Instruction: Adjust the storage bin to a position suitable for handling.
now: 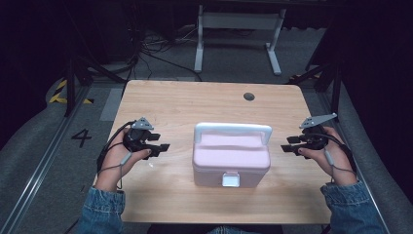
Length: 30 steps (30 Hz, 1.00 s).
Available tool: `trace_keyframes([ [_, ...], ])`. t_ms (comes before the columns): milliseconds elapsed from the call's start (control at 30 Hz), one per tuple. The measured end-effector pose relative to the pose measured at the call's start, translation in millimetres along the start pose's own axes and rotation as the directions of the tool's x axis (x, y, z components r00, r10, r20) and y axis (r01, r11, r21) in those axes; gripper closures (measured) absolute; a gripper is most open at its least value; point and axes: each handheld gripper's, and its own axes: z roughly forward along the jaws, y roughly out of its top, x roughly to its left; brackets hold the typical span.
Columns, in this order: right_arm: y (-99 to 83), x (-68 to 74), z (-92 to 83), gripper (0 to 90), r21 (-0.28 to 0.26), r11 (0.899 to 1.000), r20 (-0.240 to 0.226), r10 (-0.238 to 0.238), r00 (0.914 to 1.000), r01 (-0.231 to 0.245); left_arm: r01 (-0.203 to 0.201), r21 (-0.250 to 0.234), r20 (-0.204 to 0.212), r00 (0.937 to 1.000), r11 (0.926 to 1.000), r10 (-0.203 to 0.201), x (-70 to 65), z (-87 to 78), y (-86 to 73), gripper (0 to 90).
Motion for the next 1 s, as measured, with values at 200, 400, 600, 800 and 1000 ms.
trace_keyframes([
  [200,-1.4,0.6,-4.2,53.0,-0.017,1.0,0.001,0.012,0.9999,-0.012,-0.019,-0.024,-0.031,0.9993,0.9995,0.018,-7.0,-10.0,8.8,39.5],
  [400,-3.4,0.8,-6.9,52.7,-0.025,0.999,0.007,0.021,0.9998,-0.021,-0.045,-0.055,-0.007,0.999,0.9975,0.045,-16.1,-14.7,16.8,39.0],
  [600,-7.6,2.1,-10.5,52.4,-0.028,0.999,0.011,0.03,0.9995,-0.029,-0.077,-0.084,0.022,0.9966,0.9934,0.079,-29.4,-16.6,28.2,39.6],
  [800,-12.6,2.0,-12.8,52.1,-0.025,0.999,0.012,0.043,0.999,-0.043,-0.105,-0.139,0.069,0.9908,0.9847,0.116,-48.2,-14.8,42.1,39.8],
  [1000,-17.8,1.8,-15.7,51.2,-0.02,0.998,0.022,0.06,0.9979,-0.06,-0.136,-0.17,0.116,0.9808,0.976,0.157,-65.3,-13.1,53.3,39.7],
])
